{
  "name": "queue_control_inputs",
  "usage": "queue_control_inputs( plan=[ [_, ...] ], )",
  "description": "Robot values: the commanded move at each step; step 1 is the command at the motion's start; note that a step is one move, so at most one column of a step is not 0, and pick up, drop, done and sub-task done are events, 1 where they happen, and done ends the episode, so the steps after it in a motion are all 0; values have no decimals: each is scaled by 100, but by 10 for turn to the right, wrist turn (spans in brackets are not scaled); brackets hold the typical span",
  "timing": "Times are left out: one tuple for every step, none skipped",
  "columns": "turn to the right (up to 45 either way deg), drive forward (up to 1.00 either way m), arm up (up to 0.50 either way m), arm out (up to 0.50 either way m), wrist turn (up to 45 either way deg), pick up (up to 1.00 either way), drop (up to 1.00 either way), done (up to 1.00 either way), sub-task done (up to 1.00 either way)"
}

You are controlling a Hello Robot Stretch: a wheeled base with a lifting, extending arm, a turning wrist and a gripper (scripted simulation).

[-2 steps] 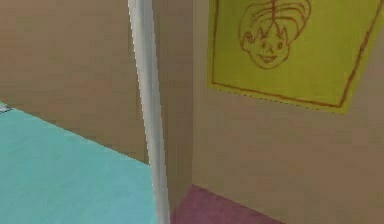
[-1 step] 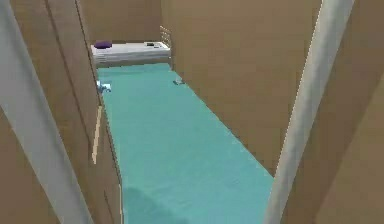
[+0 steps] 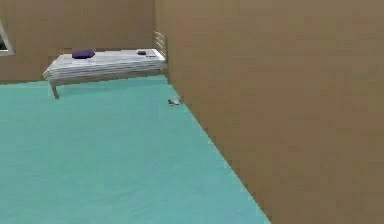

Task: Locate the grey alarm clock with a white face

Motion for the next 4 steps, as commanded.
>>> queue_control_inputs(
  plan=[
    [-180, 0, 0, 0, 0, 0, 0, 0, 0],
    [0, 100, 0, 0, 0, 0, 0, 0, 0],
    [0, 100, 0, 0, 0, 0, 0, 0, 0],
    [0, 100, 0, 0, 0, 0, 0, 0, 0]
  ],
)
